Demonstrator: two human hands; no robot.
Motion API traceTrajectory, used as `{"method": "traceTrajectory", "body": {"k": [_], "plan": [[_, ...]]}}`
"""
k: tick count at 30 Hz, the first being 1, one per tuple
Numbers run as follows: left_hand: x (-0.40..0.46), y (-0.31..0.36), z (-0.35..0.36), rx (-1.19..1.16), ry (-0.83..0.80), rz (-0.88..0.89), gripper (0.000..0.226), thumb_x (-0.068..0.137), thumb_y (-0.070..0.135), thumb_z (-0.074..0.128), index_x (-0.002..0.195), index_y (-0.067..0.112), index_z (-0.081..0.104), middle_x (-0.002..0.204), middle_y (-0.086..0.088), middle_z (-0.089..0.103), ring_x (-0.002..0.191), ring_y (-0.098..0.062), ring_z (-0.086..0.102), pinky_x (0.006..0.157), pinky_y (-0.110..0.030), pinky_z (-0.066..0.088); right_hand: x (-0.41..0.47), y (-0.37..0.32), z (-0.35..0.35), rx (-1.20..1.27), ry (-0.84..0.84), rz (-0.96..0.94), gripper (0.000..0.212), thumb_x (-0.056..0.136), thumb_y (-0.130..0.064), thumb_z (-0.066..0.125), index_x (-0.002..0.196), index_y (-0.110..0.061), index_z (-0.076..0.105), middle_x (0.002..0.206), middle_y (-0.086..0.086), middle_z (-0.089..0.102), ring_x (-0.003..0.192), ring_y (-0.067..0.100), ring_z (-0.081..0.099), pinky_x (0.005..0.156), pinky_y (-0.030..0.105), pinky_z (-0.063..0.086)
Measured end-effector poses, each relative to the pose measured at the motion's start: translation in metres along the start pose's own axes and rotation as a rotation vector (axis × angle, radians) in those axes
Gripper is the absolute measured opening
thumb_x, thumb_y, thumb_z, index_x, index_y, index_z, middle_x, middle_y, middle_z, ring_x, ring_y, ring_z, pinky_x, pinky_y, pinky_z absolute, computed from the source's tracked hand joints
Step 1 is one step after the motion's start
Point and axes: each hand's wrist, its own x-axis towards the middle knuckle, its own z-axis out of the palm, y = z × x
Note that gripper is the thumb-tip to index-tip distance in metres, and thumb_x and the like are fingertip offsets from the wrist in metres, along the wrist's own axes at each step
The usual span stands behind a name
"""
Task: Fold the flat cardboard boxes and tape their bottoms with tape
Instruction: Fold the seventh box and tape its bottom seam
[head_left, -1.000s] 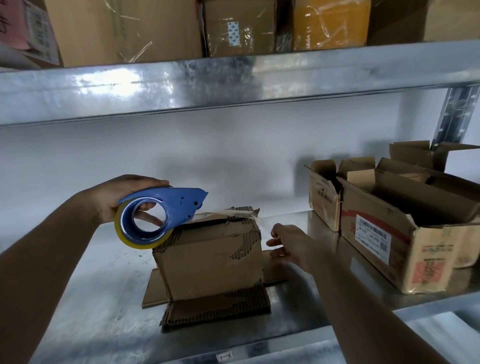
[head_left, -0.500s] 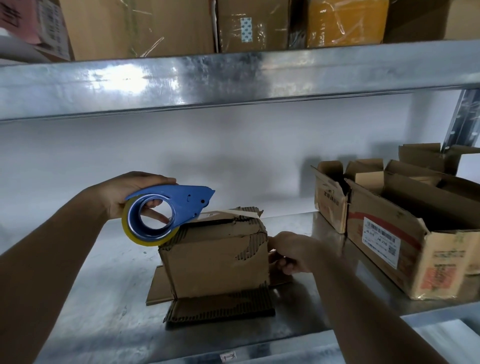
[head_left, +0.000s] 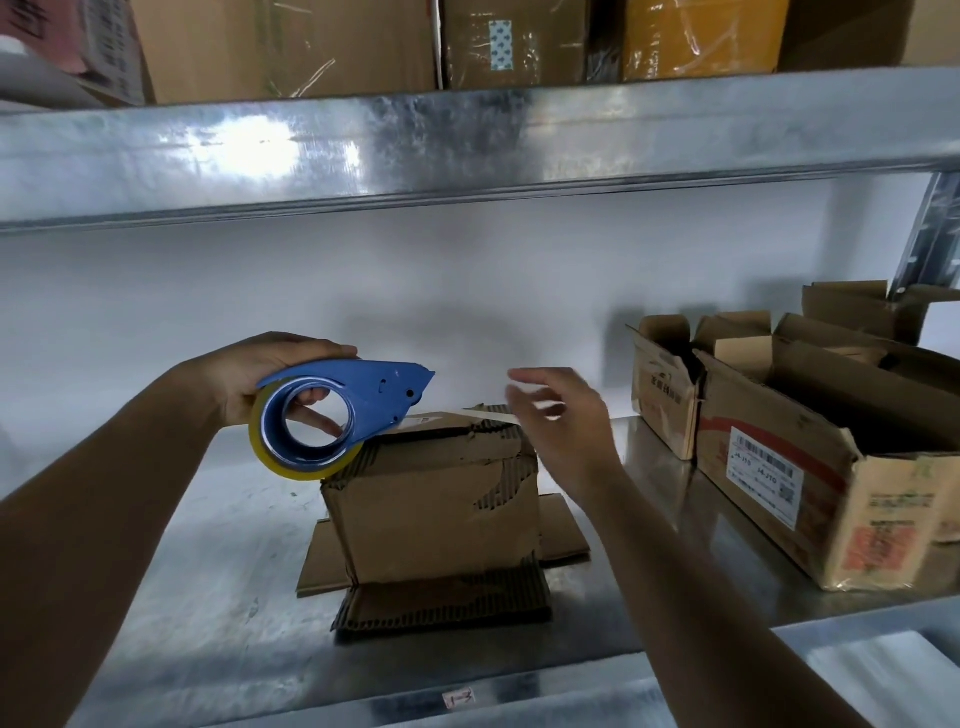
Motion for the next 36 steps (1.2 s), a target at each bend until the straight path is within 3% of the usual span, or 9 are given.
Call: {"method": "traceTrajectory", "body": {"k": [3, 5, 6, 9, 13, 20, 23, 31, 36], "plan": [[0.002, 0.000, -0.003, -0.031, 0.031, -0.055, 0.053, 0.044, 0.037, 0.101, 0.088, 0.014, 0.085, 0.105, -0.028, 0.070, 0.075, -0.024, 0.067, 0.056, -0.026, 0.060, -0.005, -0.003, 0.007, -0.182, -0.355, 0.053, 0.053, 0.099, -0.031, 0.063, 0.151, -0.032, 0.051, 0.145, -0.018, 0.053, 0.122, -0.016, 0.051, 0.097, 0.006, 0.042], [0.002, 0.003, -0.003, -0.024, 0.015, -0.088, 0.048, 0.046, 0.037, 0.099, 0.087, 0.016, 0.085, 0.110, -0.032, 0.068, 0.079, -0.026, 0.064, 0.059, -0.027, 0.061, -0.006, 0.002, 0.011, -0.323, -0.466, 0.062, 0.058, 0.101, -0.035, 0.052, 0.158, -0.029, 0.041, 0.161, -0.010, 0.041, 0.149, 0.002, 0.033, 0.119, 0.030, 0.034], [0.001, 0.004, -0.002, -0.011, 0.007, -0.076, 0.062, 0.037, 0.043, 0.103, 0.089, 0.015, 0.085, 0.105, -0.028, 0.069, 0.080, -0.027, 0.064, 0.060, -0.029, 0.061, -0.007, 0.003, 0.011, -0.357, -0.489, 0.060, 0.059, 0.100, -0.039, 0.048, 0.158, -0.028, 0.040, 0.164, -0.008, 0.037, 0.155, 0.008, 0.025, 0.123, 0.038, 0.029], [0.003, 0.014, -0.006, 0.069, 0.001, -0.073, 0.087, 0.030, 0.053, 0.104, 0.101, 0.007, 0.082, 0.100, -0.020, 0.073, 0.082, -0.028, 0.070, 0.065, -0.036, 0.063, -0.002, 0.003, 0.004, -0.424, -0.542, 0.047, 0.060, 0.099, -0.042, 0.042, 0.157, -0.028, 0.041, 0.159, -0.012, 0.043, 0.150, 0.011, 0.032, 0.126, 0.041, 0.024], [0.006, 0.023, -0.009, 0.318, 0.074, -0.066, 0.034, 0.084, 0.038, 0.082, 0.105, 0.012, 0.081, 0.081, -0.012, 0.070, 0.064, -0.022, 0.063, 0.060, -0.032, 0.056, 0.003, 0.004, -0.002, -0.504, -0.669, 0.005, 0.055, 0.108, -0.036, 0.037, 0.162, -0.028, 0.032, 0.168, -0.017, 0.027, 0.155, -0.002, 0.011, 0.127, 0.033, 0.001], [0.007, 0.028, -0.016, 0.367, 0.089, -0.042, 0.025, 0.086, 0.035, 0.080, 0.101, 0.014, 0.083, 0.078, -0.009, 0.068, 0.066, -0.021, 0.057, 0.055, -0.031, 0.049, 0.013, 0.001, -0.005, -0.611, -0.827, 0.020, 0.056, 0.111, -0.036, 0.028, 0.166, -0.031, 0.014, 0.171, -0.018, 0.007, 0.145, -0.014, -0.005, 0.124, 0.030, -0.009], [0.004, 0.032, -0.023, 0.372, 0.076, -0.040, 0.032, 0.081, 0.038, 0.083, 0.102, 0.014, 0.082, 0.078, -0.009, 0.067, 0.064, -0.018, 0.057, 0.053, -0.030, 0.048, 0.015, -0.001, -0.006, -0.592, -0.846, 0.042, 0.056, 0.112, -0.032, 0.027, 0.166, -0.031, 0.015, 0.171, -0.019, 0.006, 0.149, -0.011, -0.004, 0.125, 0.030, -0.010], [-0.016, 0.015, -0.061, 0.364, 0.101, 0.006, 0.092, 0.036, 0.077, 0.090, 0.107, 0.020, 0.082, 0.074, -0.004, 0.067, 0.053, -0.010, 0.057, 0.051, -0.029, 0.048, 0.016, 0.001, -0.009, -0.581, -0.851, 0.051, 0.053, 0.113, -0.031, 0.025, 0.165, -0.033, 0.016, 0.170, -0.022, 0.006, 0.153, -0.009, -0.004, 0.127, 0.030, -0.009], [-0.028, -0.011, -0.069, 0.286, 0.115, 0.015, 0.096, 0.031, 0.078, 0.091, 0.107, 0.020, 0.082, 0.082, -0.007, 0.072, 0.053, -0.012, 0.058, 0.050, -0.030, 0.048, 0.017, -0.002, -0.007, -0.584, -0.856, 0.056, 0.053, 0.113, -0.039, 0.028, 0.165, -0.033, 0.018, 0.170, -0.021, 0.008, 0.153, -0.008, -0.002, 0.130, 0.035, -0.002]]}}
